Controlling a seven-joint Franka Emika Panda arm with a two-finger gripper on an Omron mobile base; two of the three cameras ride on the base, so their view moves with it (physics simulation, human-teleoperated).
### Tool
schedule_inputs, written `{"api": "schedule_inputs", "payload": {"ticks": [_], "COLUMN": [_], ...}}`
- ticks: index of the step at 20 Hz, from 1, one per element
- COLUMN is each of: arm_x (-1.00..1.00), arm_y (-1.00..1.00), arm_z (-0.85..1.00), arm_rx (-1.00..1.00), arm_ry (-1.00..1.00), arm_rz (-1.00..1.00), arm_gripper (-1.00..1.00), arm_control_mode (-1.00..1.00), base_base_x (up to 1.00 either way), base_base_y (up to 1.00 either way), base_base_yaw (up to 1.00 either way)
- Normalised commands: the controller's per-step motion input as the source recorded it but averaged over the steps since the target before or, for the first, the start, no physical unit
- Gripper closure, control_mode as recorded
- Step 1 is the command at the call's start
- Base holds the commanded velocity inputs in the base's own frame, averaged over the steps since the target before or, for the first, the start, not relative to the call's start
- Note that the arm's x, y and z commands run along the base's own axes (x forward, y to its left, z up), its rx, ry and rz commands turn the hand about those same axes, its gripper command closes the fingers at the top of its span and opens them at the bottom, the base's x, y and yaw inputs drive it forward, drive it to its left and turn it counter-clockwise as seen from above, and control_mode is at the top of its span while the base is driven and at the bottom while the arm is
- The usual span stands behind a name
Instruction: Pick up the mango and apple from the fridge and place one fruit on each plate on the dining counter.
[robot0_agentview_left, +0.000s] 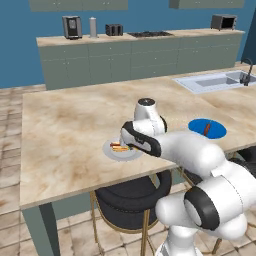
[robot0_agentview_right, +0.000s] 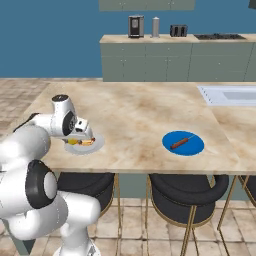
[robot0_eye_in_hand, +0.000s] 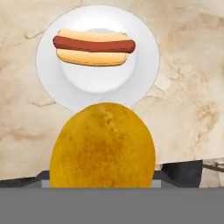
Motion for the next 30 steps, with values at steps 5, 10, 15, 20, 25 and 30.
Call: {"api": "schedule_inputs", "payload": {"ticks": [5, 10, 15, 20, 25, 30], "arm_x": [0.66, 0.28, 0.07, 0.16, 0.56, 0.02], "arm_y": [0.14, 0.0, 0.0, 0.0, 0.0, 0.06], "arm_z": [-0.19, -0.23, -0.89, -0.21, -0.05, -0.35], "arm_rx": [-0.03, 0.0, 0.0, 0.0, 0.0, 0.0], "arm_ry": [0.03, 0.07, 0.05, 0.0, 0.07, 0.05], "arm_rz": [-0.05, 0.0, 0.0, 0.0, -0.02, -0.01], "arm_gripper": [1.0, 1.0, 1.0, 1.0, 1.0, 1.0], "arm_control_mode": [-1.0, -1.0, -1.0, -1.0, -1.0, -1.0], "base_base_x": [0.0, 0.0, 0.0, 0.0, 0.0, 0.0], "base_base_y": [0.0, 0.0, 0.0, 0.0, 0.0, 0.0], "base_base_yaw": [0.0, 0.0, 0.0, 0.0, 0.0, 0.0]}}
